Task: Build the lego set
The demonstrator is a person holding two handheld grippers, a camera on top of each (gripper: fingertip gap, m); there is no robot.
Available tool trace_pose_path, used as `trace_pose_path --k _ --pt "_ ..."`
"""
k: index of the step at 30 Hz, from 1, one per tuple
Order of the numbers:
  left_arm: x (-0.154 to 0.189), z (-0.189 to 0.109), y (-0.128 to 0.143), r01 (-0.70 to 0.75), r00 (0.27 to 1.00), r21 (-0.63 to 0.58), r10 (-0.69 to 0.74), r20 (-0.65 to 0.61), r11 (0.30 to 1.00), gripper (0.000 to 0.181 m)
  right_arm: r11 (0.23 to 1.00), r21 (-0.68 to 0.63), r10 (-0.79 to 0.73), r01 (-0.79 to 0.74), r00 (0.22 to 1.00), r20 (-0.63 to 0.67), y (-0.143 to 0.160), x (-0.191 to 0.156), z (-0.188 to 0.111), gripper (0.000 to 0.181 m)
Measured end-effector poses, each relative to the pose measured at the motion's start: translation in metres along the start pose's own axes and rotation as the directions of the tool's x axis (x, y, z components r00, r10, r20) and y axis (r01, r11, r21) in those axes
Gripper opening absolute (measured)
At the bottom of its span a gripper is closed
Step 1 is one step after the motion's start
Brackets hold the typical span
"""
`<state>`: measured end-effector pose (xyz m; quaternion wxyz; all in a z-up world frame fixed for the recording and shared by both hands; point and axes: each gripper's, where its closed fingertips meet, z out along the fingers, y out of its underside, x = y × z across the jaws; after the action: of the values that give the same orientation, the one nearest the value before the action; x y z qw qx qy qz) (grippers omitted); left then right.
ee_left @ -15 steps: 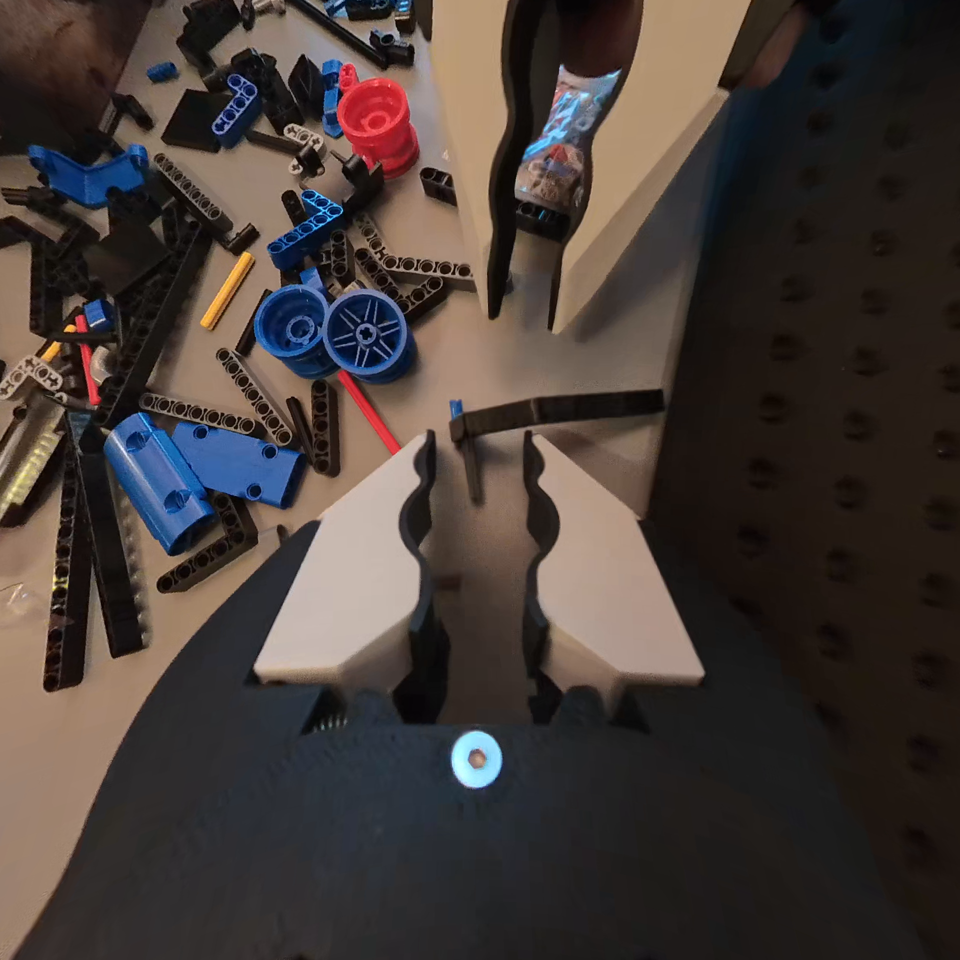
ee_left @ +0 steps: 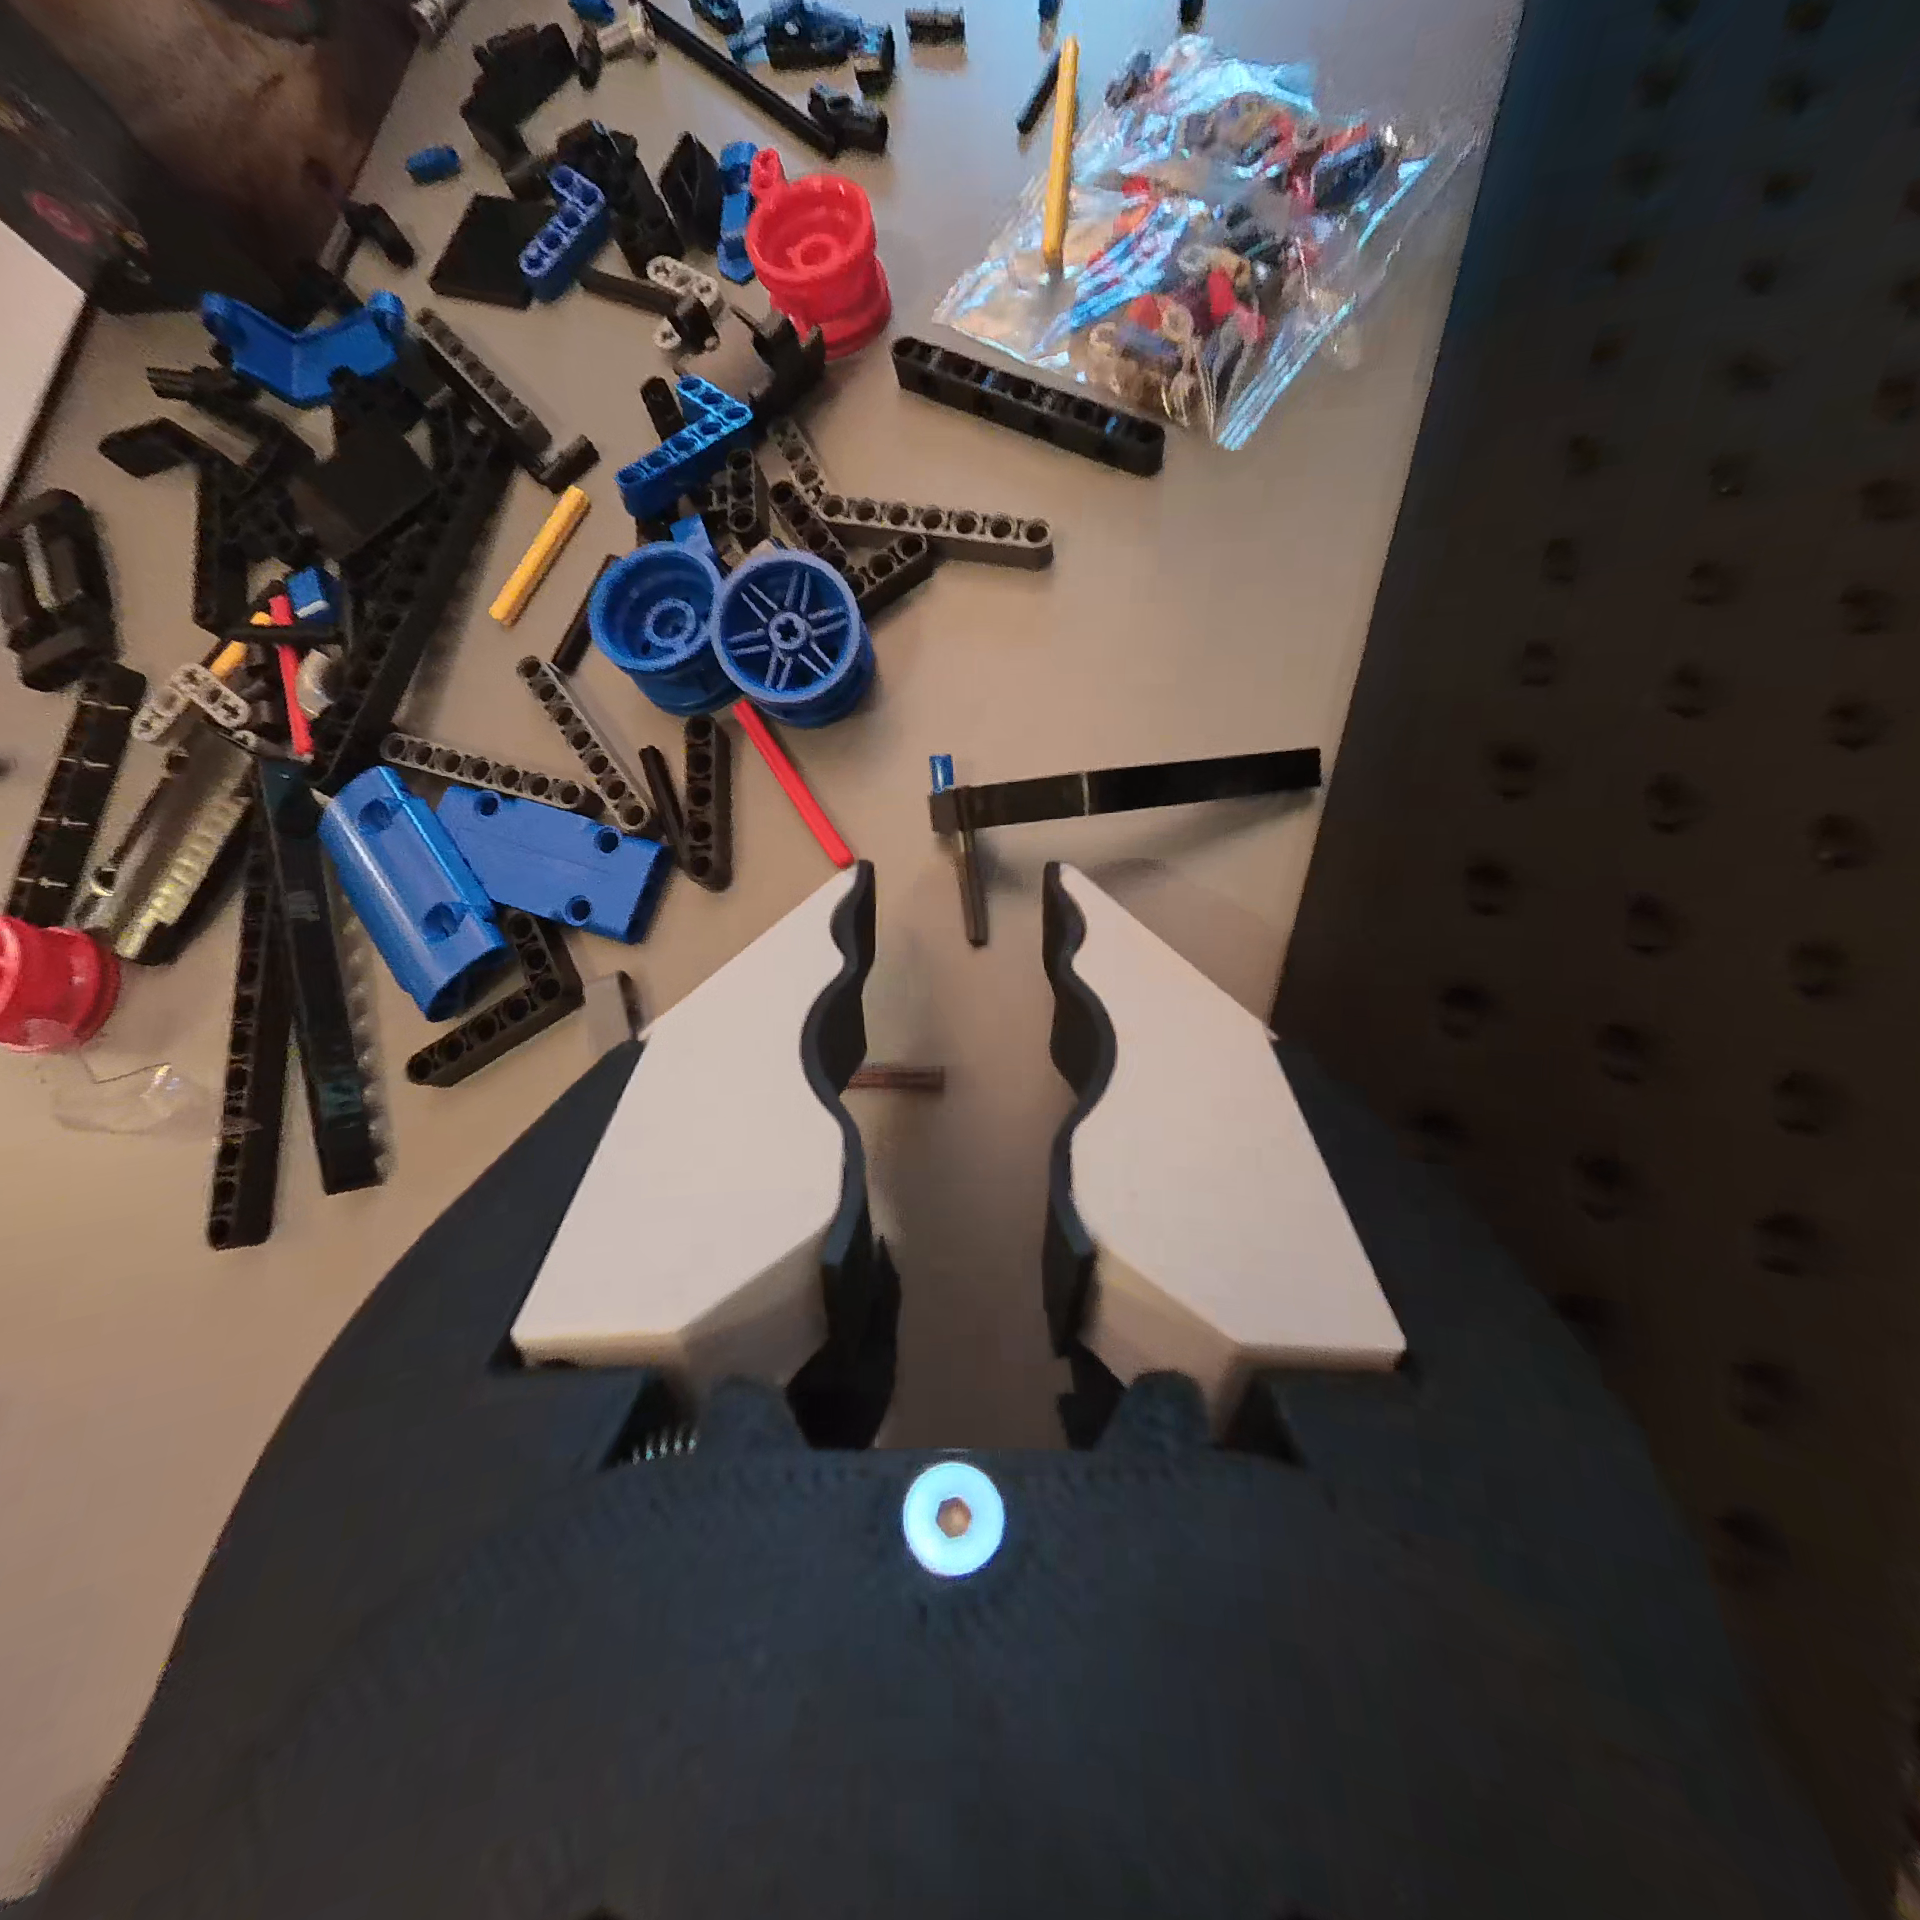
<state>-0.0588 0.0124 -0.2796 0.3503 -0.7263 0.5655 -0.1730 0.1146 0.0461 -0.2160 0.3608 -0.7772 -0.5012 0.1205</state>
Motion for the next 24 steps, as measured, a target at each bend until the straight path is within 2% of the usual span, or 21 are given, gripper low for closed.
trace_pose_path --k 5,11,16,24 --pt "-0.016 -0.007 -0.016 -0.026 0.999 0.03 0.024 0.04 0.999 0.028 0.996 -0.084 0.029 -0.042 0.988 -0.155 0.043 0.043 -0.023 0.015" --pt "-0.015 -0.002 -0.02 -0.059 0.998 0.011 0.059 -0.022 0.998 0.03 0.989 -0.109 0.074 -0.1 0.973 -0.22 0.072 0.075 -0.031 0.013" --pt "0.004 -0.002 -0.012 -0.106 0.987 0.013 0.107 -0.116 0.994 0.032 0.986 -0.117 0.088 -0.117 0.97 -0.227 0.087 0.086 -0.035 0.013" --pt "0.008 0.011 -0.015 -0.166 0.984 0.029 0.167 -0.068 0.986 0.028 0.984 -0.108 0.113 -0.141 0.966 -0.233 0.103 0.089 -0.042 0.012"
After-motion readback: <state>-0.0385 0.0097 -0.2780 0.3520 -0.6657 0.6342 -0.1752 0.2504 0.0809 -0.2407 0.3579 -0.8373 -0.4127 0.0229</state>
